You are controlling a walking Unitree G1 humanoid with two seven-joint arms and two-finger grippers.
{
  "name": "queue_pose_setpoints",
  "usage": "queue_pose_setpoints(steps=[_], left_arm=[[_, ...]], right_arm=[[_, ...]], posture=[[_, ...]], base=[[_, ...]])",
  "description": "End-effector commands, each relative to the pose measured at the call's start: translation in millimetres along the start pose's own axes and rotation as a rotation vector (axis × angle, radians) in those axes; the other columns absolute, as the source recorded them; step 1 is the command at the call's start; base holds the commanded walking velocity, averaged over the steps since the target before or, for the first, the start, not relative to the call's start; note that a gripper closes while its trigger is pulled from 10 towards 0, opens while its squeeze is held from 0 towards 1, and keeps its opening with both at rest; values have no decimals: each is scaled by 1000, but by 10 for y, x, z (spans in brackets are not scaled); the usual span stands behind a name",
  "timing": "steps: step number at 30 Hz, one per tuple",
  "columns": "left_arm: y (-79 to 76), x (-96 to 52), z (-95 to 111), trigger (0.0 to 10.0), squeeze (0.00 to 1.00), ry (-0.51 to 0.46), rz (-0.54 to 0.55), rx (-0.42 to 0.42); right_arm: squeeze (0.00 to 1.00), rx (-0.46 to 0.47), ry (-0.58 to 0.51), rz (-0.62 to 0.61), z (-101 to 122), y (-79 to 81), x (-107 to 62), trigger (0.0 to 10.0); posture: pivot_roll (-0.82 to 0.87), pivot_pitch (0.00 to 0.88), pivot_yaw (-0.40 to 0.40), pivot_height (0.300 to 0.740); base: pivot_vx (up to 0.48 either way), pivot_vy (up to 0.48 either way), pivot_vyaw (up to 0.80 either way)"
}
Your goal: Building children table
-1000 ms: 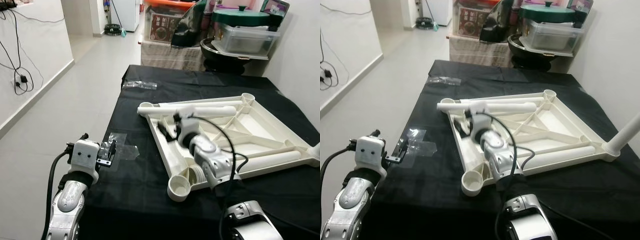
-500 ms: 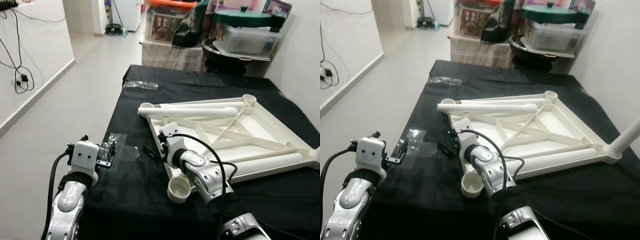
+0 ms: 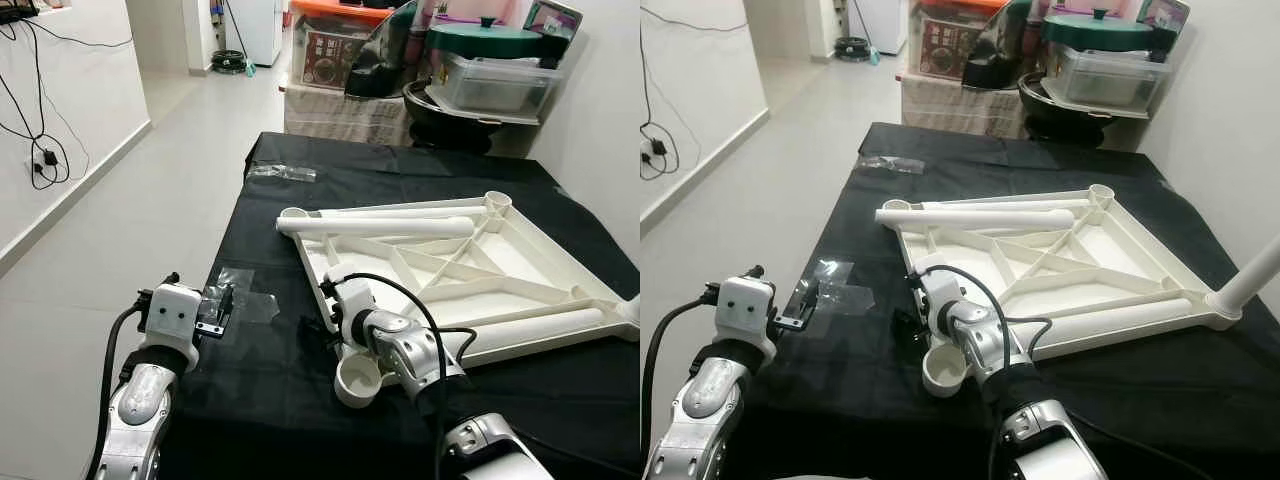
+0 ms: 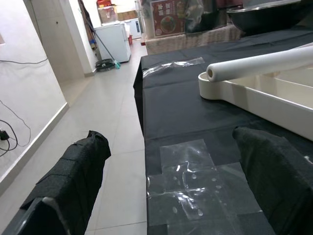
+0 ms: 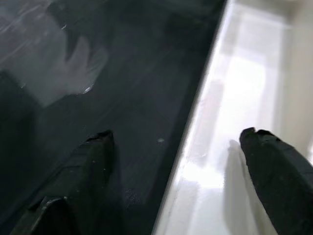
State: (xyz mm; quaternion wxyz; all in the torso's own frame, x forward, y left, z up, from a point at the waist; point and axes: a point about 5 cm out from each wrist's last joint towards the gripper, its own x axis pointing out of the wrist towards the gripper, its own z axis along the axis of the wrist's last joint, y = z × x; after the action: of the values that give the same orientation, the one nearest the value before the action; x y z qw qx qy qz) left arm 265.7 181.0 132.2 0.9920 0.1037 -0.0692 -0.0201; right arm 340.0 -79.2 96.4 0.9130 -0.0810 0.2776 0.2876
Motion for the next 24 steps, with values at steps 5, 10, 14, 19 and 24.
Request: queue_pose_setpoints(steps=[5,10,14,19,24], left_arm=[[-49,16,-18,10000,0,3,-18,9],[-55,12,-32,10000,0,8,-20,9],[-63,6,-44,10000,0,12,-24,10],[-68,10,-48,10000,0,15,-30,12],[-77,19,-50,10000,0,17,-39,15]], right_arm=[[0,-54,151,61,-330,-73,-11,0],[0,-192,153,189,-387,-133,-137,0],[0,-441,118,310,-413,-191,-297,0],[0,-810,187,478,-570,-340,-584,0],[0,-986,253,593,-723,-489,-848,0]], posture=[[66,0,-141,740],[60,0,-141,740],[56,0,-140,740],[50,0,-136,740],[43,0,-130,740]], base=[[0,0,0],[0,0,0],[0,0,0],[0,0,0],[0,0,0]])
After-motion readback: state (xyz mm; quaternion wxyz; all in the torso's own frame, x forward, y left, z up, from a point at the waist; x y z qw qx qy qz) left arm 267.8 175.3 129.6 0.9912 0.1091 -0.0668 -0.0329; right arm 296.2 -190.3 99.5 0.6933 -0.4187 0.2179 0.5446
